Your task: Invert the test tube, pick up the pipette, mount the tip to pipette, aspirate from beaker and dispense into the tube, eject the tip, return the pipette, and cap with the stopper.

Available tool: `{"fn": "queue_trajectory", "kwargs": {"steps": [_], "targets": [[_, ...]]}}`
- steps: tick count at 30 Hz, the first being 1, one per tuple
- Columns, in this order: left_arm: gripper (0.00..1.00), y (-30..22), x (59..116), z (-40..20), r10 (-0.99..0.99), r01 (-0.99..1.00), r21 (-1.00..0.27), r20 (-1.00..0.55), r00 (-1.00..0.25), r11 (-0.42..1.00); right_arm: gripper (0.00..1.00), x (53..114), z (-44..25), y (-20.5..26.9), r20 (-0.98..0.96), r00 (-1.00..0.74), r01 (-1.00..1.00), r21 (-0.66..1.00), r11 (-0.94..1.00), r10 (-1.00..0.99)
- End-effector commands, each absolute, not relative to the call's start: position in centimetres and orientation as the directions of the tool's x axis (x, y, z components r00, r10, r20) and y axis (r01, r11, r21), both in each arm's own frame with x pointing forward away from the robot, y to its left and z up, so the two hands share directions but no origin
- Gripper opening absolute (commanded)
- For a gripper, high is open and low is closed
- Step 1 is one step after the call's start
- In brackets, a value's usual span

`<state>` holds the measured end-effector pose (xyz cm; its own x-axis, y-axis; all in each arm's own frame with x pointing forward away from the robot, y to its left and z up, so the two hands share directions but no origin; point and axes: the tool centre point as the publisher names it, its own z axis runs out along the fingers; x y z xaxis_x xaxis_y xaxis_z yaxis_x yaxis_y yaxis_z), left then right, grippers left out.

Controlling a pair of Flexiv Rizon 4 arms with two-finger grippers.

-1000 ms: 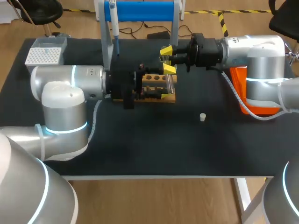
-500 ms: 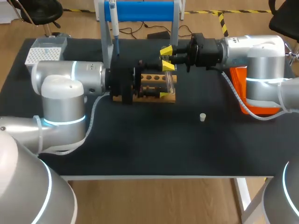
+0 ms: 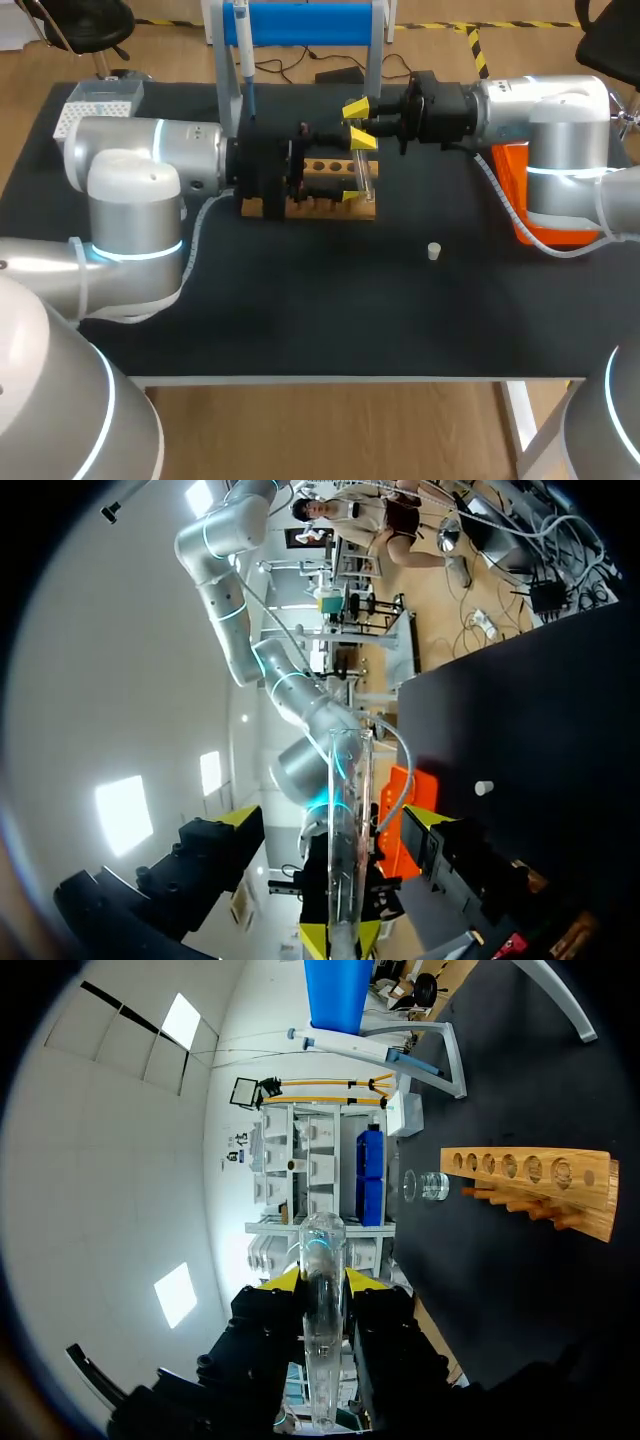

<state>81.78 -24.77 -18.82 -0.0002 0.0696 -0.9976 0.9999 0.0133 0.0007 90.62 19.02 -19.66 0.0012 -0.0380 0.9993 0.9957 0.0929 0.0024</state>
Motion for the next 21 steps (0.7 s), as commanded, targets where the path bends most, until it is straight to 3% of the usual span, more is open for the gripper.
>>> {"fn": "queue_trajectory", "kwargs": {"steps": [1, 11, 14, 15, 17, 18, 20, 21], "targets": [[0.89, -25.09, 81.66, -19.0, 0.061, 1.0, 0.01, -0.998, 0.009, 0.022, 0.0, 90.61, -19.6, 18.92, 0.999, 0.001, 0.996, 0.002, 0.095, -0.036], [0.8, -25.28, 81.56, -18.88, 0.062, 0.999, 0.041, -0.997, 0.039, 0.027, 0.0, 90.61, -19.6, 18.92, 0.999, 0.001, 0.996, 0.002, 0.095, -0.036], [0.65, -25.34, 81.53, -18.89, 0.063, 0.999, 0.045, -0.997, 0.043, 0.027, 0.0, 90.61, -19.6, 18.92, 0.999, 0.001, 0.996, 0.002, 0.095, -0.036], [0.46, -25.36, 81.53, -18.88, 0.064, 0.999, 0.046, -0.997, 0.044, 0.027, 0.0, 90.61, -19.6, 18.92, 0.999, 0.001, 0.996, 0.002, 0.095, -0.036], [0.42, -25.41, 81.52, -18.84, 0.065, 0.999, 0.049, -0.997, 0.047, 0.025, 0.0, 90.61, -19.6, 18.92, 0.999, 0.001, 0.996, 0.002, 0.095, -0.036], [0.31, -25.42, 81.52, -18.84, 0.066, 0.999, 0.049, -0.997, 0.047, 0.024, 0.0, 90.61, -19.6, 18.92, 0.999, 0.001, 0.996, 0.002, 0.095, -0.036], [0.24, -25.43, 81.51, -18.84, 0.066, 0.999, 0.048, -0.997, 0.047, 0.023, 0.0, 90.61, -19.6, 18.92, 0.999, 0.001, 0.996, 0.002, 0.095, -0.036], [0.13, -25.44, 81.51, -18.85, 0.067, 0.999, 0.047, -0.997, 0.045, 0.023, 0.0, 90.61, -19.6, 18.92, 0.999, 0.001, 0.996, 0.002, 0.095, -0.036]]}}
